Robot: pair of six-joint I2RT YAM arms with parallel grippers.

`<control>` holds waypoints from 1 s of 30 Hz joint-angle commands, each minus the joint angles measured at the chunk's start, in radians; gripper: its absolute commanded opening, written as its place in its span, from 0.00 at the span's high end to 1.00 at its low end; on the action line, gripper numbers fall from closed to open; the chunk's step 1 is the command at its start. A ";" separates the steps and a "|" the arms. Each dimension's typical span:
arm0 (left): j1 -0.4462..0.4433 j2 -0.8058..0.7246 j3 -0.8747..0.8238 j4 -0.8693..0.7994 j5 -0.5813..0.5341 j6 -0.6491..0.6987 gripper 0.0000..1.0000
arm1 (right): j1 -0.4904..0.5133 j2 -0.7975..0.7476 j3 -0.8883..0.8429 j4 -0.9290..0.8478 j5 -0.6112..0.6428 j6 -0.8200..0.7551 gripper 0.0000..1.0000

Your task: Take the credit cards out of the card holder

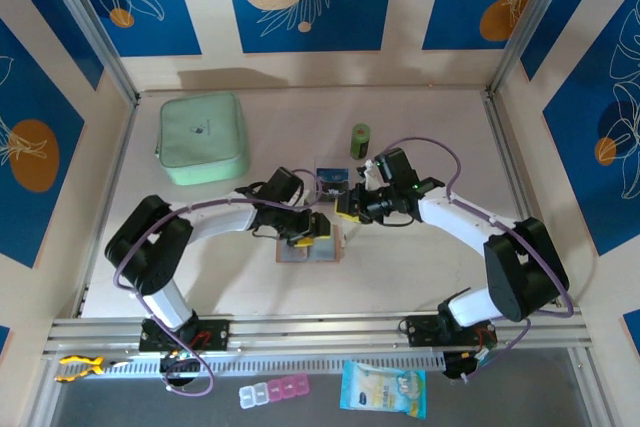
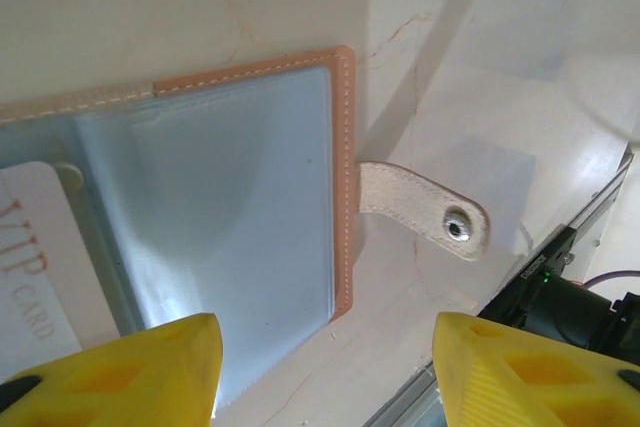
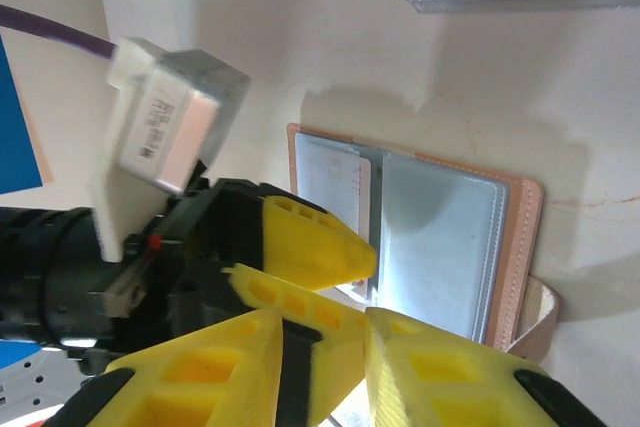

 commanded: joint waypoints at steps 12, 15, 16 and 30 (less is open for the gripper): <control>0.158 -0.185 -0.136 -0.078 -0.028 0.066 0.56 | 0.133 0.148 0.084 0.026 0.003 0.038 0.74; 0.187 -0.191 -0.166 -0.076 -0.024 0.079 0.62 | 0.163 0.185 0.100 0.040 0.006 0.049 0.75; 0.195 -0.191 -0.176 -0.074 -0.022 0.083 0.65 | 0.173 0.195 0.105 0.043 0.009 0.052 0.76; 0.225 -0.138 -0.217 -0.023 0.010 0.104 0.89 | 0.244 0.307 0.141 0.054 0.038 0.059 0.79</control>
